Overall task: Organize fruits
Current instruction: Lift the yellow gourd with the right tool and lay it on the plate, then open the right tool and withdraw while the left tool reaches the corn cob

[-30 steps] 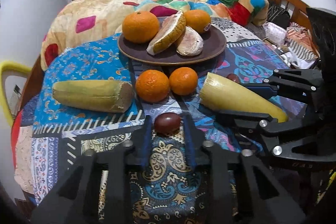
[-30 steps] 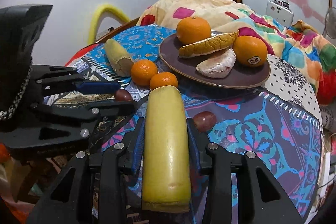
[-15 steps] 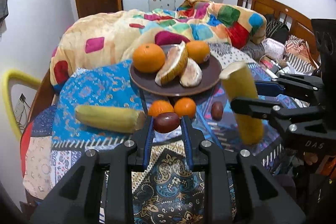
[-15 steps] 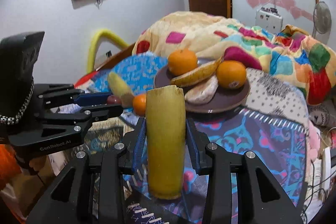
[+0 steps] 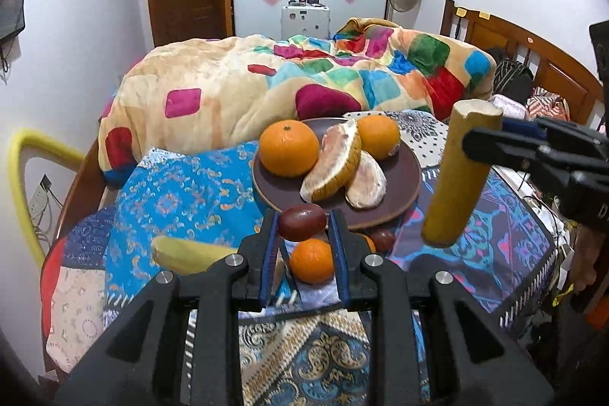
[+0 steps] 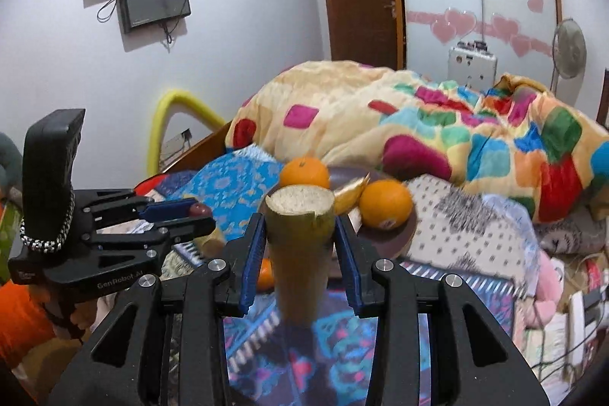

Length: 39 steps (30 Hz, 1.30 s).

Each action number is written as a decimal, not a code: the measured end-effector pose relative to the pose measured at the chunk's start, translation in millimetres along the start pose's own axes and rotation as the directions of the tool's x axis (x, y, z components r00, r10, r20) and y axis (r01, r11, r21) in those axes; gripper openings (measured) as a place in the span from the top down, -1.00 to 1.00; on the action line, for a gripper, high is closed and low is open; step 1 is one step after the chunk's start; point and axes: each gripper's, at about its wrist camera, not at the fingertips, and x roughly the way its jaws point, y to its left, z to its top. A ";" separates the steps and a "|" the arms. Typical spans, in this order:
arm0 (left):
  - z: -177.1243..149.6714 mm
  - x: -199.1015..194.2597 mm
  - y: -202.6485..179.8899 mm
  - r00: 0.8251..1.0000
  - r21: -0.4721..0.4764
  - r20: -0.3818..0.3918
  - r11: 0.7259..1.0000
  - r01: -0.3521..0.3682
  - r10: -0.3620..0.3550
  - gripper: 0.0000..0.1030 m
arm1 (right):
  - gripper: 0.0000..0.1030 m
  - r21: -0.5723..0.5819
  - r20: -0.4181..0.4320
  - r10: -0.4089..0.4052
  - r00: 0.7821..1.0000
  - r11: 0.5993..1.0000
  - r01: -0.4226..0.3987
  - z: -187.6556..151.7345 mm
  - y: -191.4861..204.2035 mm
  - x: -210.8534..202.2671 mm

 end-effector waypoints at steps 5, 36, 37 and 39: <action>8.5 10.5 5.6 1.000 -0.006 0.001 1.000 -0.011 0.011 0.49 | 0.36 -0.012 0.010 -0.036 0.999 0.999 0.036 10.8 -13.4 3.9; 21.9 89.8 5.3 0.988 0.008 -0.151 1.000 -0.015 0.016 0.01 | 0.65 0.022 -0.118 -0.031 0.993 0.999 0.034 -11.6 -53.5 55.2; 21.6 88.9 4.7 0.989 0.007 -0.146 1.000 -0.014 0.015 -0.05 | 0.55 0.026 -0.117 -0.035 0.993 0.999 0.038 -12.0 -54.2 54.5; 21.3 86.1 2.8 0.991 0.016 -0.136 1.000 -0.018 0.020 -0.08 | 0.37 0.032 -0.109 -0.044 0.993 0.998 0.047 -13.4 -53.7 51.8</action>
